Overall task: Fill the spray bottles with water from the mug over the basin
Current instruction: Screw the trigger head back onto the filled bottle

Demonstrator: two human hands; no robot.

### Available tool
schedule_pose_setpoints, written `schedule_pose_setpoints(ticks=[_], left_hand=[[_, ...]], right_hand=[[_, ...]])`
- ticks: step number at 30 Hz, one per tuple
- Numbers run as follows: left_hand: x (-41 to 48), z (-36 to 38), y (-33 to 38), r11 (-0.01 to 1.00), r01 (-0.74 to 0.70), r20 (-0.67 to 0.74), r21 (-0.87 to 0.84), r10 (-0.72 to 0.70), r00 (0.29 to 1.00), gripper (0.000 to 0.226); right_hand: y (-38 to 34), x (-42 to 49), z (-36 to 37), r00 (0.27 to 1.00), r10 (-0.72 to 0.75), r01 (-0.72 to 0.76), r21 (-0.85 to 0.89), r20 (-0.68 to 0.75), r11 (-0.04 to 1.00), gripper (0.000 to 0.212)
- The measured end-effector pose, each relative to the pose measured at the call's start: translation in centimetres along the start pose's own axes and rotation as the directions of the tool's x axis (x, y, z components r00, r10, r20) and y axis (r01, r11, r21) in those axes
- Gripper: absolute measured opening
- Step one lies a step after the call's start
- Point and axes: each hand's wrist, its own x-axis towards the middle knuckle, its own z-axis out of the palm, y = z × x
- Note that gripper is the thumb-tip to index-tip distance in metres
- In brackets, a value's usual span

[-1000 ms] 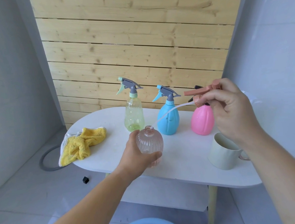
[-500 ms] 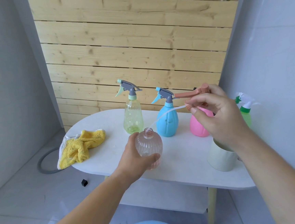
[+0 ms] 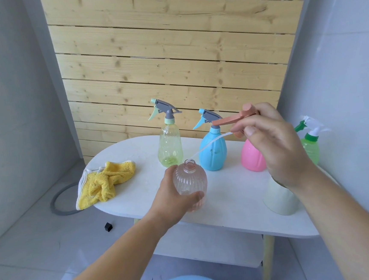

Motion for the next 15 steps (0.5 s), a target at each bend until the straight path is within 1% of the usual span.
schedule_pose_setpoints(ticks=[7,9,13,15], left_hand=[[-0.2,0.0,0.3,0.999,0.003,-0.005,0.034,-0.003,1.000,0.085],[-0.1,0.0,0.3,1.000,0.003,-0.005,0.030,-0.002,1.000,0.084],[-0.1,0.1,0.3,1.000,-0.001,-0.006,0.031,0.001,1.000,0.085],[-0.2,0.1,0.3,0.999,0.000,-0.003,0.033,0.000,1.000,0.087]], right_hand=[[-0.9,0.2,-0.2,0.996,-0.087,0.087,-0.032,0.022,0.996,0.032],[-1.4,0.3,0.1,0.992,-0.116,0.117,-0.034,0.053,0.993,0.033],[-1.9,0.3,1.7,0.989,-0.105,0.109,-0.028,0.102,0.994,0.035],[-1.9,0.3,2.4,0.988,-0.102,0.101,0.011,0.114,0.995,0.035]])
